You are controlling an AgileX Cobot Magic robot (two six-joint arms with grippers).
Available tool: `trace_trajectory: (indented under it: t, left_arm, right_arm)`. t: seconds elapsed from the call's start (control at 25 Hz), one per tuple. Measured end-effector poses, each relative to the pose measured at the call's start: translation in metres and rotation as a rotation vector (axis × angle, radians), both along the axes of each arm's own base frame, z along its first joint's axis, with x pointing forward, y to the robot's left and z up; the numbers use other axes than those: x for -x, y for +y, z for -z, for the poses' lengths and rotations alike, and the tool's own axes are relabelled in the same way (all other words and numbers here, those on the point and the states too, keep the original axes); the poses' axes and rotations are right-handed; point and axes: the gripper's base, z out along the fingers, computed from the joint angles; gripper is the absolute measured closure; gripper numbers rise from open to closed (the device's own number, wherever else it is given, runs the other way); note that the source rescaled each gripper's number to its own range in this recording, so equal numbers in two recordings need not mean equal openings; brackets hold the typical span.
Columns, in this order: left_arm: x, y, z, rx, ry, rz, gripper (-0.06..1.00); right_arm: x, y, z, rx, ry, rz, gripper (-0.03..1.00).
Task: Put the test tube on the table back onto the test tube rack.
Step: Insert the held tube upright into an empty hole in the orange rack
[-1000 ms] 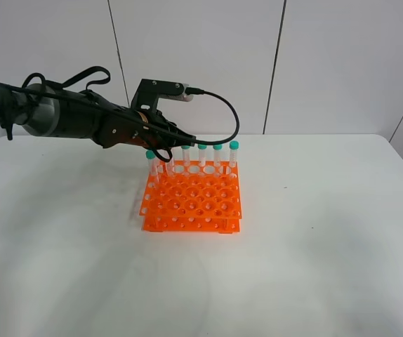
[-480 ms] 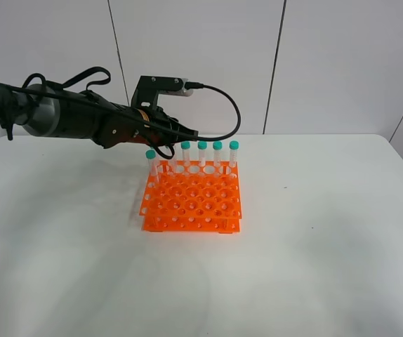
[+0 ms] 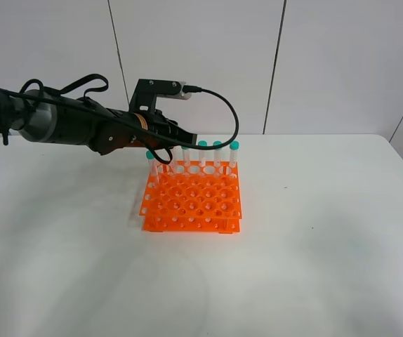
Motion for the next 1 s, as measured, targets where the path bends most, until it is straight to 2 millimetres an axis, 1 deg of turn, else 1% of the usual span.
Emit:
trace_trajectory:
  t: [0.72,1.0]
  left_arm:
    - [0.0,0.002,0.0,-0.039,-0.014,0.026,0.94]
    - [-0.001,0.01,0.007,-0.073,0.035,0.002,0.94]
  right_arm:
    - [0.0,0.0,0.0,0.0,0.0,0.0,-0.03]
    - [0.0,0.0,0.0,0.0,0.0,0.0,-0.03]
